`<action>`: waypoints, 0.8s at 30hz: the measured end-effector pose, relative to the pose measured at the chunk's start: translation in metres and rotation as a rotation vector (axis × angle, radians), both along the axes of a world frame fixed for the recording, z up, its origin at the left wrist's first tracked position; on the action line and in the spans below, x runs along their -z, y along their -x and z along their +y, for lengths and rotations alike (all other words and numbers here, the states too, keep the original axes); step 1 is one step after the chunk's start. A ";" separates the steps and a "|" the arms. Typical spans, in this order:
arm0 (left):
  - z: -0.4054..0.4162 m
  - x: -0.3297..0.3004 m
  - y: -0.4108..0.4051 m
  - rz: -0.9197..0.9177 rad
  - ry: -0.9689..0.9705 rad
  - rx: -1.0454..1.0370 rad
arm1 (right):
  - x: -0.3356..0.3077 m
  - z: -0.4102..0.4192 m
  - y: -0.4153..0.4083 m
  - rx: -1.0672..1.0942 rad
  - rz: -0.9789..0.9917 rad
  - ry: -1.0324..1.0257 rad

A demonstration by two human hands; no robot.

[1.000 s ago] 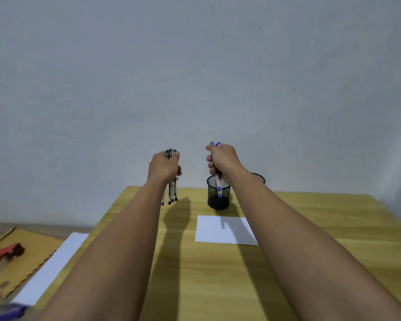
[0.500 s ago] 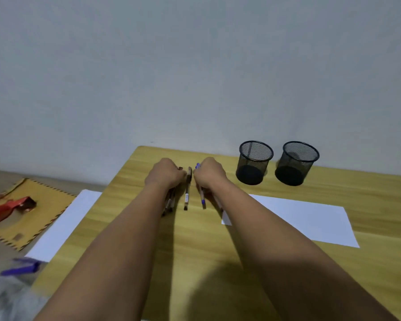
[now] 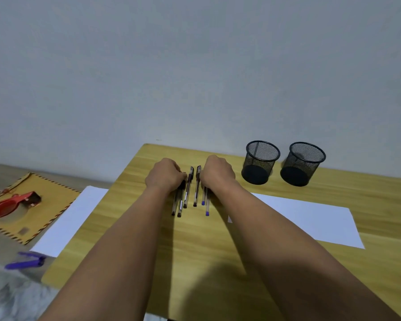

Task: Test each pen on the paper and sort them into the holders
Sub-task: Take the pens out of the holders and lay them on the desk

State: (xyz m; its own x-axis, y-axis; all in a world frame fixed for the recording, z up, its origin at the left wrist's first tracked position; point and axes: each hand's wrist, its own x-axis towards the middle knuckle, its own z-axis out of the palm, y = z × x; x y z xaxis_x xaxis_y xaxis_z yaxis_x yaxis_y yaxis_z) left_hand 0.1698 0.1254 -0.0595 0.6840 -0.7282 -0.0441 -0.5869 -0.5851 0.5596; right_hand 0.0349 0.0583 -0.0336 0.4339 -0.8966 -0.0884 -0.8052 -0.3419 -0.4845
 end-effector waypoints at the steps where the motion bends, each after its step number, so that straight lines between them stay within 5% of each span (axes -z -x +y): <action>1: 0.000 0.001 0.001 -0.014 -0.001 0.003 | 0.000 -0.001 0.002 -0.002 0.008 0.001; 24: 0.002 -0.002 0.002 -0.114 0.020 0.146 | -0.009 0.002 -0.017 -0.087 0.123 0.011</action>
State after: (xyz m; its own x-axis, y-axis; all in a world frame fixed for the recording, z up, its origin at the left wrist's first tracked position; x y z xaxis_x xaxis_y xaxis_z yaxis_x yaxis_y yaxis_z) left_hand 0.1679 0.1277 -0.0574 0.5707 -0.8200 0.0434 -0.7251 -0.4784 0.4954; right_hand 0.0517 0.0602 -0.0243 0.4965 -0.8574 -0.1357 -0.8253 -0.4178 -0.3799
